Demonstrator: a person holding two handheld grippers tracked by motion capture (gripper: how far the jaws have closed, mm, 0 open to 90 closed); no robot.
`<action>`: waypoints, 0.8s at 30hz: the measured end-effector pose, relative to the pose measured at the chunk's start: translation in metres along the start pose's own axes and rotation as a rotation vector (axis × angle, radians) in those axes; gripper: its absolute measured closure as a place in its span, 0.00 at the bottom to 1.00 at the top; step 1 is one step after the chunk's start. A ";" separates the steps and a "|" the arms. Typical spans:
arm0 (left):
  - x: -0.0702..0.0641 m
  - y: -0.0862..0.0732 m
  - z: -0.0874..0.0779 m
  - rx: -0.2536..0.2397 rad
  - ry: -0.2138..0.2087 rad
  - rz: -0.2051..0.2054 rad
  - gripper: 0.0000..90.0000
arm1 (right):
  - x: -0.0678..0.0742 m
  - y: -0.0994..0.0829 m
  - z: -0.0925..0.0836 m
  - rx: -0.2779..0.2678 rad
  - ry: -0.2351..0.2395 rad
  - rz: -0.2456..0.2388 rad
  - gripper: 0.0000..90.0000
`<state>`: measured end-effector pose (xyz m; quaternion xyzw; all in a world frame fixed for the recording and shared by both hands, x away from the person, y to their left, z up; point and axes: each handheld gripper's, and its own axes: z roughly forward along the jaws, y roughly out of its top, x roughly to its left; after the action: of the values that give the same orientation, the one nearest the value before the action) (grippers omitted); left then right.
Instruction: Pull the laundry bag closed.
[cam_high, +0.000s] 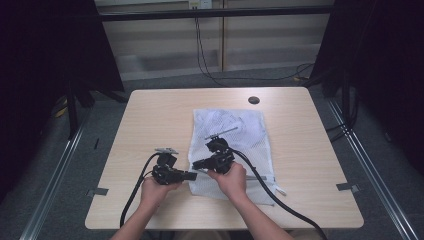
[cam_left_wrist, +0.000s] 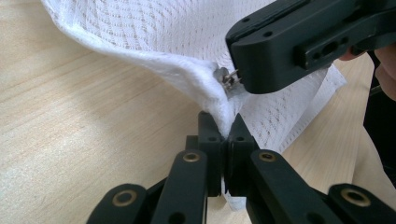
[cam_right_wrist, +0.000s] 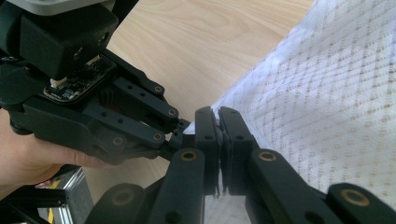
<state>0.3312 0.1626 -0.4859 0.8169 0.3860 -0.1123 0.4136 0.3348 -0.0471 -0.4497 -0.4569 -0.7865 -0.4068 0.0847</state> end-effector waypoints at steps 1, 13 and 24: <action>0.000 0.000 0.000 0.001 0.003 0.002 0.98 | -0.001 0.000 -0.001 -0.002 0.002 -0.001 0.97; 0.000 0.000 0.000 -0.001 0.000 -0.010 0.98 | -0.004 -0.004 -0.003 0.004 0.016 0.008 0.97; 0.000 0.000 0.000 0.000 -0.004 -0.016 0.98 | -0.005 -0.005 -0.005 0.011 0.023 0.015 0.97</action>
<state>0.3314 0.1628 -0.4860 0.8136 0.3916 -0.1170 0.4136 0.3326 -0.0551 -0.4520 -0.4575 -0.7843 -0.4072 0.0990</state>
